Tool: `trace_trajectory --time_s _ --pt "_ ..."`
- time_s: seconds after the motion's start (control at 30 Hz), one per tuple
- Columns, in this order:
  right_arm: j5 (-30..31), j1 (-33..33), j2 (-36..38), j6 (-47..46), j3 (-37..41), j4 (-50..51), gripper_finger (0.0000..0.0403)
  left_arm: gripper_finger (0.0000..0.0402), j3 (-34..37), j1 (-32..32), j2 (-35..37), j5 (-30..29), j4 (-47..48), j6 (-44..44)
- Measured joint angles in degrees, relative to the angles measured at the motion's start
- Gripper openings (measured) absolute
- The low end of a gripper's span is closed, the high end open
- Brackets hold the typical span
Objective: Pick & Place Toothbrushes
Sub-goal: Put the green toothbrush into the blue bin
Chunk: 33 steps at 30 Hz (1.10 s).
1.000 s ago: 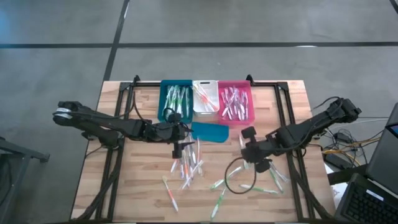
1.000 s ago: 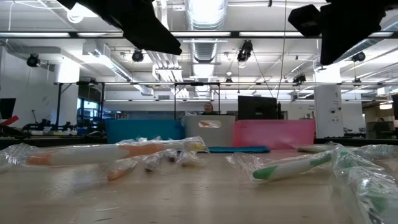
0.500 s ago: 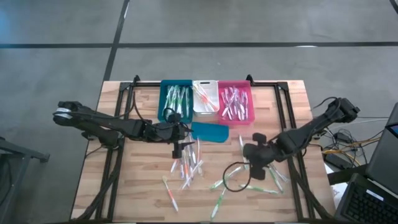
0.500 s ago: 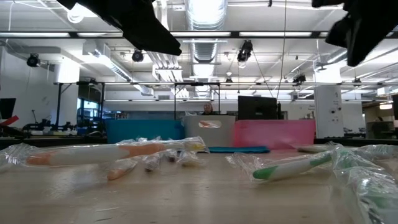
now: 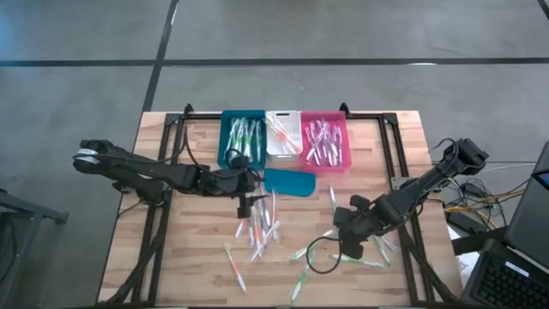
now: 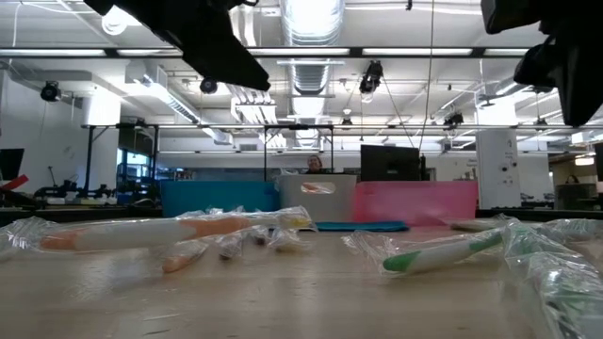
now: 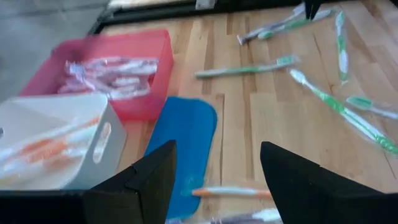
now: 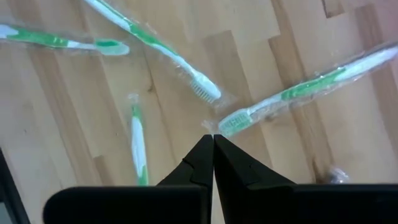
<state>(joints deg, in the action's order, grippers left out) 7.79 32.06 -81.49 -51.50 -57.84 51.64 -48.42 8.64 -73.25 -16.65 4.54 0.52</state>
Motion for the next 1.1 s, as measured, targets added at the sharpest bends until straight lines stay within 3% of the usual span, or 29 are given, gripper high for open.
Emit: trace_trajectory --time_s 1.1 --pt "2.82 1.91 -0.18 0.03 -3.85 -1.42 0.0008 0.0236 0.02 -0.11 -0.09 0.05 -0.08 0.68"
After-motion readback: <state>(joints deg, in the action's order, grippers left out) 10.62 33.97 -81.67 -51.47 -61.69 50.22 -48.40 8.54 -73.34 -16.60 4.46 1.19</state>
